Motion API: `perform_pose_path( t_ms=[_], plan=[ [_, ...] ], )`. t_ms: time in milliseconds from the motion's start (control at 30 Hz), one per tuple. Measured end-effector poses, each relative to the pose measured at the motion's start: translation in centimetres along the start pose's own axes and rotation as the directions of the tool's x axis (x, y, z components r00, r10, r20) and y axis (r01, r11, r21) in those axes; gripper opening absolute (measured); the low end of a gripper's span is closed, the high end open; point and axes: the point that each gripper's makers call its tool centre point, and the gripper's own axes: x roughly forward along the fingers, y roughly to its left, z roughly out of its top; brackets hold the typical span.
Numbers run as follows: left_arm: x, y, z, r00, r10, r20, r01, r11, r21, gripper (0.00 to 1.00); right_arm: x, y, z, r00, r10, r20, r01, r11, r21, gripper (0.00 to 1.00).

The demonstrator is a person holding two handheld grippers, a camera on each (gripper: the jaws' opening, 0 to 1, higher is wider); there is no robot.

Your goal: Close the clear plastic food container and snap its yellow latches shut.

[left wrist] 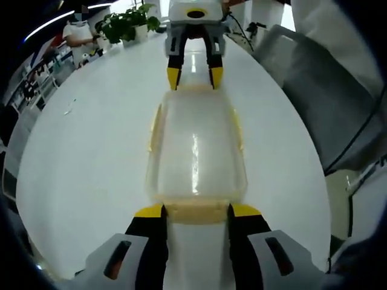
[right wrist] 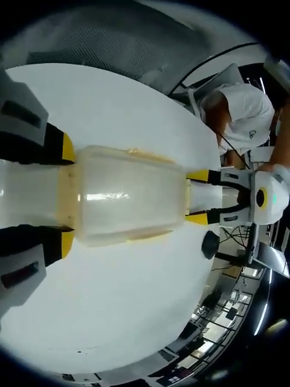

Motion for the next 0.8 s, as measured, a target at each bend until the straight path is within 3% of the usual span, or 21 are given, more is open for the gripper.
perform_pose_path(
  t_ms=[100, 400, 800],
  plan=[
    [-0.4, -0.4, 0.6, 1.000, -0.006, 0.003, 0.006, 1.000, -0.012, 0.37, -0.5, 0.2, -0.1, 1.000, 0.012, -0.018, -0.012, 1.000, -0.005, 0.36],
    [-2.6, -0.8, 2.3, 1.000, 0.018, 0.012, -0.018, 1.000, -0.022, 0.37, -3.4, 0.2, 1.2, 1.000, 0.013, 0.010, -0.012, 0.999, -0.031, 0.36],
    [-5.1, -1.8, 4.9, 0.999, 0.033, -0.018, -0.033, 0.999, -0.014, 0.37, -7.2, 1.4, 2.4, 0.999, 0.016, 0.047, -0.014, 1.000, -0.028, 0.36]
  ],
)
